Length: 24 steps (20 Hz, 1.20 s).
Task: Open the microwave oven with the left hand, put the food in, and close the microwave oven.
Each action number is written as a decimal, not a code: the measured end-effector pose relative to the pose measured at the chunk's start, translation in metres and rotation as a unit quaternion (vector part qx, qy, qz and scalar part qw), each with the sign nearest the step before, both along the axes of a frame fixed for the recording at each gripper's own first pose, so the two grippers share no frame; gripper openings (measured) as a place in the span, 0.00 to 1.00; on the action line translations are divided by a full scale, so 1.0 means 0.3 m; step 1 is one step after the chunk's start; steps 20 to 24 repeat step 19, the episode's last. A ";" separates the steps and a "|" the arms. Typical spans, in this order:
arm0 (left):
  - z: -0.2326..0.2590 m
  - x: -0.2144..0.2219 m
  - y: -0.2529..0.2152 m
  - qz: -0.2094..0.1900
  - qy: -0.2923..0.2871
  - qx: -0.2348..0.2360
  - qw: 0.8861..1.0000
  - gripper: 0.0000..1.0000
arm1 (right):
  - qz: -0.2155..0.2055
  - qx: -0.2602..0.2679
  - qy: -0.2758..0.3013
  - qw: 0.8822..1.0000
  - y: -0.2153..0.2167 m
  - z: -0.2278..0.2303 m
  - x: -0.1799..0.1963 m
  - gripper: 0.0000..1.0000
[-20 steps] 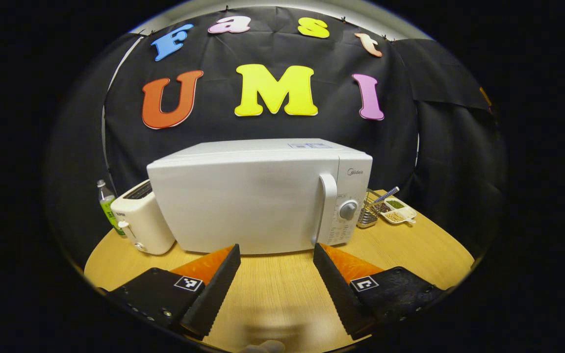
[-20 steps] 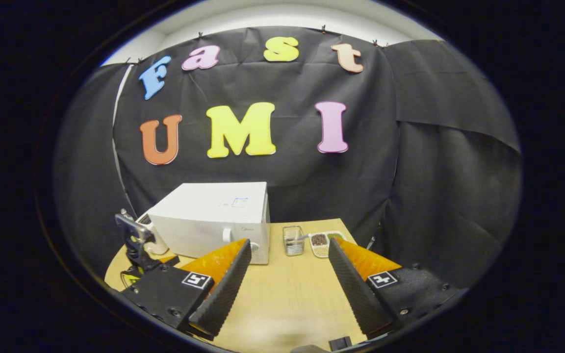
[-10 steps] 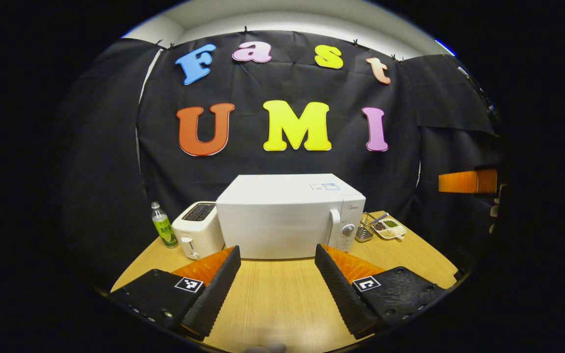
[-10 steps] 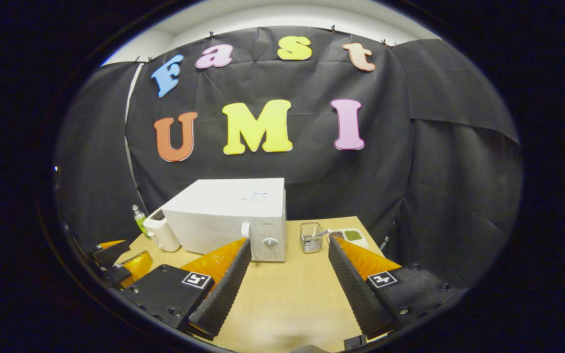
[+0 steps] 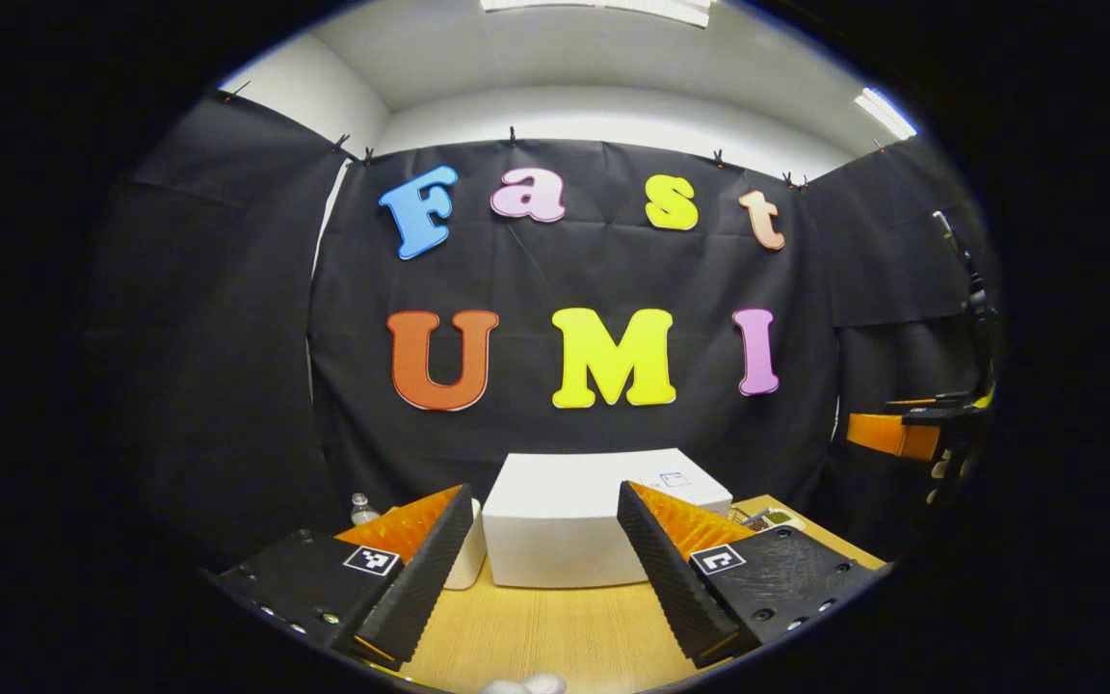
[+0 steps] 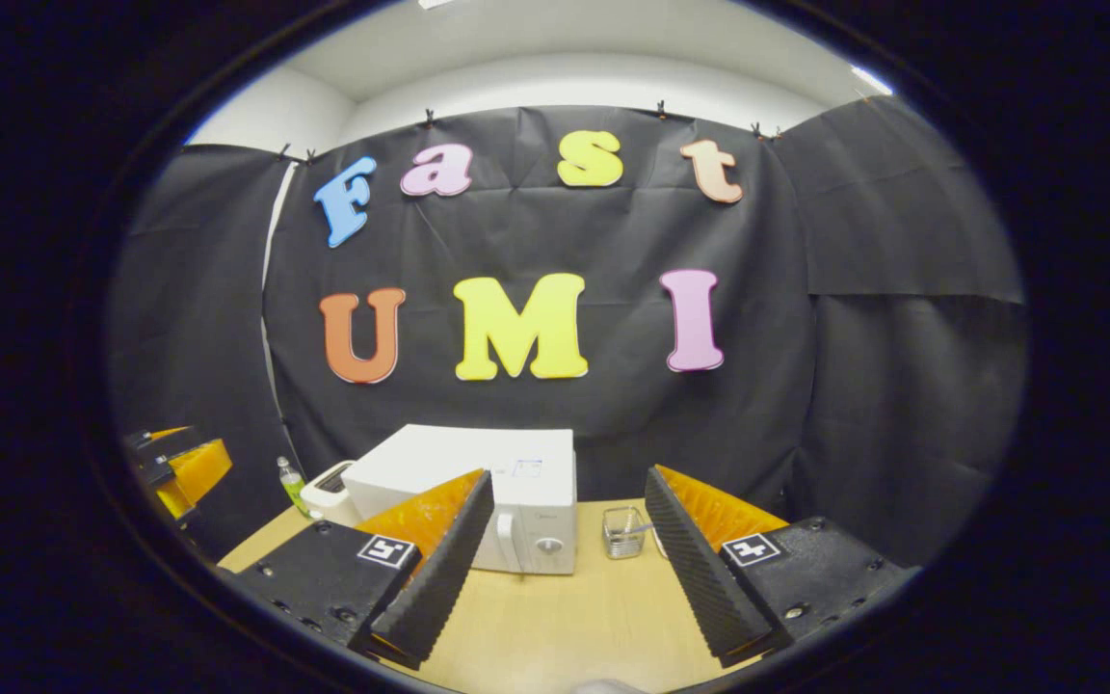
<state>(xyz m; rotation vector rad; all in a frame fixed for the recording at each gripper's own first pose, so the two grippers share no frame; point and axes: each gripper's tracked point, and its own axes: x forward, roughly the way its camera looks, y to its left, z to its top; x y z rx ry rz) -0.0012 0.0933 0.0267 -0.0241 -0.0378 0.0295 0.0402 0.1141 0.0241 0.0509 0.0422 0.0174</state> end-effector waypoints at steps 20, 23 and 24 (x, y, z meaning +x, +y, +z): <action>0.216 0.007 -0.065 -0.019 -0.058 -0.008 0.998 0.94 | -0.020 0.004 -0.076 0.997 -0.060 0.221 -0.066 0.91; 0.216 0.007 -0.065 -0.019 -0.058 -0.008 0.998 0.94 | -0.020 0.004 -0.076 0.997 -0.060 0.221 -0.066 0.91; 0.216 0.007 -0.065 -0.019 -0.058 -0.008 0.998 0.94 | -0.020 0.004 -0.076 0.997 -0.060 0.221 -0.066 0.91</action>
